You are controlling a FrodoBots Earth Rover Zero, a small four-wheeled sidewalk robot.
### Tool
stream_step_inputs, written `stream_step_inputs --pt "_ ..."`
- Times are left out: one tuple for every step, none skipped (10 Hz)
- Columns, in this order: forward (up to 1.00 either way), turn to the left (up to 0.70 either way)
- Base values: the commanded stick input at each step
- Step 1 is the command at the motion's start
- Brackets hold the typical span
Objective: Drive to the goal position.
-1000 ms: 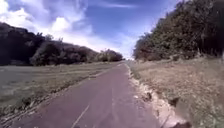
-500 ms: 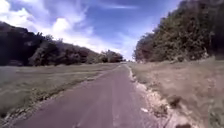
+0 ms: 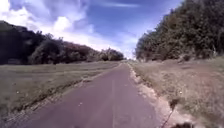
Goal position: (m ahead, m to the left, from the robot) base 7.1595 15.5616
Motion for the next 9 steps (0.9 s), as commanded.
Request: stream_step_inputs --pt "1.00 0.00" --pt "1.00 0.00" --pt "1.00 0.00" --pt "1.00 0.00" --pt "1.00 0.00" --pt "1.00 0.00" --pt "1.00 0.00" --pt "1.00 0.00" --pt "1.00 -0.13"
